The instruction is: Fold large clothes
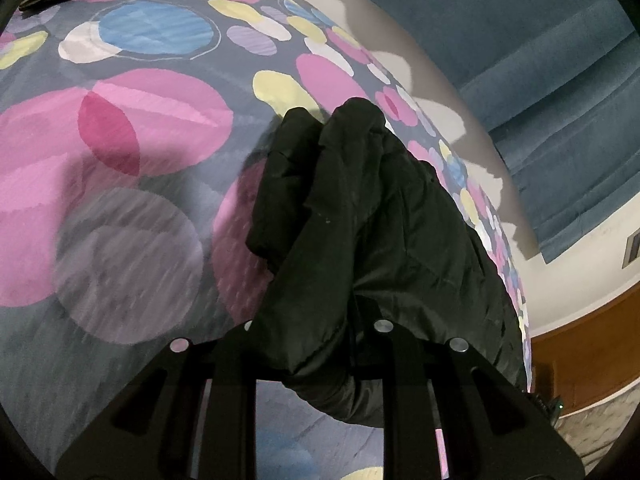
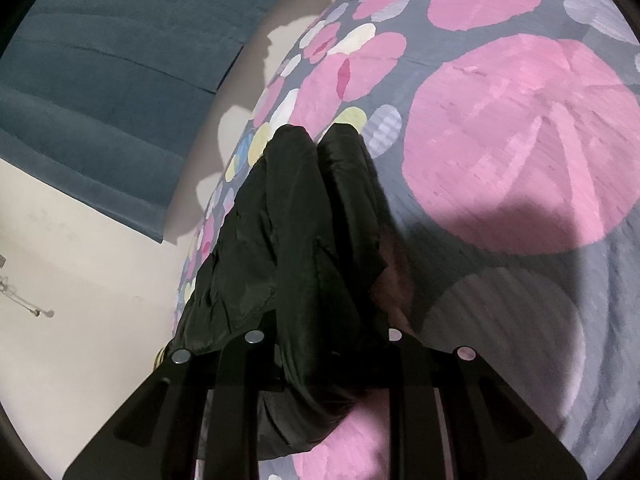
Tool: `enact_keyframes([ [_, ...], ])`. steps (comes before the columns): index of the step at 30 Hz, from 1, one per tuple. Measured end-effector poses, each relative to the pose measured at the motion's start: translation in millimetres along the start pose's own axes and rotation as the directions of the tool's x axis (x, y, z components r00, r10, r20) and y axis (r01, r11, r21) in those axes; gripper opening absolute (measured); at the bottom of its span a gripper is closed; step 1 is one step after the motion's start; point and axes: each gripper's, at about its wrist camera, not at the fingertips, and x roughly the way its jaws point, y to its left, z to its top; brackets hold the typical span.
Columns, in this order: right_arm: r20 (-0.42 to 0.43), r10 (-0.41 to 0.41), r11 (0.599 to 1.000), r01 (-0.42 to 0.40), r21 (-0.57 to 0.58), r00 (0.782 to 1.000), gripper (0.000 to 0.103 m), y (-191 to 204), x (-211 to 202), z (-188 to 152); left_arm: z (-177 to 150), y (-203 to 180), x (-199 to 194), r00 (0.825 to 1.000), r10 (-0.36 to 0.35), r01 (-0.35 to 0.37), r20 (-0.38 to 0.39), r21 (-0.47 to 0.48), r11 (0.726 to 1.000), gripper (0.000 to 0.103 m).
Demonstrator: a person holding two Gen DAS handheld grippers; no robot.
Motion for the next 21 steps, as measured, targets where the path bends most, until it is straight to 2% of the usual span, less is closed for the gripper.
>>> enact_keyframes([
  [21, -0.006, 0.016, 1.0, -0.016, 0.023, 1.0, 0.023, -13.1, -14.3, -7.6, -5.3, 2.7, -4.7, 1.0, 0.005, -0.005, -0.006, 0.004, 1.0, 0.018],
])
